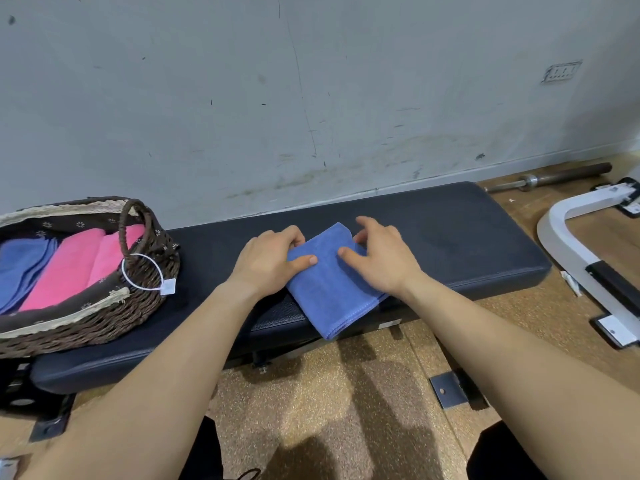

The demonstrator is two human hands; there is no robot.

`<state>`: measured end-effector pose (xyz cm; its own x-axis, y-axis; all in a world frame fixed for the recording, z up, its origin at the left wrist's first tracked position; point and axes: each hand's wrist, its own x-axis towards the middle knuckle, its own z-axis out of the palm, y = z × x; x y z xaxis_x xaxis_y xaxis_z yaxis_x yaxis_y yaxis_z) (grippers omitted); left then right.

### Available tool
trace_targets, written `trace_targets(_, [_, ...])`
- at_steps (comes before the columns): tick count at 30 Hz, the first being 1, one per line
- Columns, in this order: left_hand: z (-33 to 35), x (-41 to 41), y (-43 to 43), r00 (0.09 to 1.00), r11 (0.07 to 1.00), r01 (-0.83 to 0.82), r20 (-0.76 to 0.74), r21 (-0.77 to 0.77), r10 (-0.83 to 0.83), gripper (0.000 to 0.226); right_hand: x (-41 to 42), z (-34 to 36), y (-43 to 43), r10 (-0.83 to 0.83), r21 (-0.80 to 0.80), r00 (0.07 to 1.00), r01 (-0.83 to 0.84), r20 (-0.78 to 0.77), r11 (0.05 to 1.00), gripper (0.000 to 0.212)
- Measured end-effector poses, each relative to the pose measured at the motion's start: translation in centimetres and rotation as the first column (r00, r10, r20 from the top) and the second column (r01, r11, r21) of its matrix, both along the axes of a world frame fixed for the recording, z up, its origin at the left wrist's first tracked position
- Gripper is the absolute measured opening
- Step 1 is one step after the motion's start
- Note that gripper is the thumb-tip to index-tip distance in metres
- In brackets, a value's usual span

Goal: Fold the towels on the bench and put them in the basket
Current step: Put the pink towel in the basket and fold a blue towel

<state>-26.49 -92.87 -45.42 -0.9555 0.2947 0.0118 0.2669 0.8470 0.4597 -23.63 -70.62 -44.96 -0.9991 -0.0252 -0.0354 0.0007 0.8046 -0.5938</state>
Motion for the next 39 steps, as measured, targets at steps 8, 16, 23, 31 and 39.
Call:
trace_targets(8, [0.9,0.6,1.0,0.999,0.994,0.032,0.008,0.1,-0.033,0.031,-1.8,-0.7,0.0,-0.007,-0.039,0.995,0.011,0.102,0.999,0.036])
trace_targets(16, [0.2,0.1,0.7,0.996,0.99,-0.051,0.079,0.135,0.04,0.033,-2.7,0.8,0.9,-0.046,-0.339,0.988,0.095,0.15,0.936,0.029])
trace_targets(23, [-0.8,-0.2,0.5,0.981,0.972,-0.183,0.084,0.146,0.172,0.015,-2.4,-0.3,-0.2,-0.068,0.058,0.997,0.065,0.048,0.996,0.045])
trace_targets(31, [-1.0,4.3,5.1,0.973,0.991,-0.071,-0.227,-0.112,0.044,0.049,-0.6,-1.6,-0.2,0.367,0.383,0.927,-0.311,-0.079,0.87,0.058])
trace_targets(39, [-3.1,5.9,4.8,0.996,0.919,0.006,-0.079,-0.395,-0.04,0.084,-0.2,-2.5,0.4,0.366,0.345,0.923,-0.385,0.12,0.856,0.063])
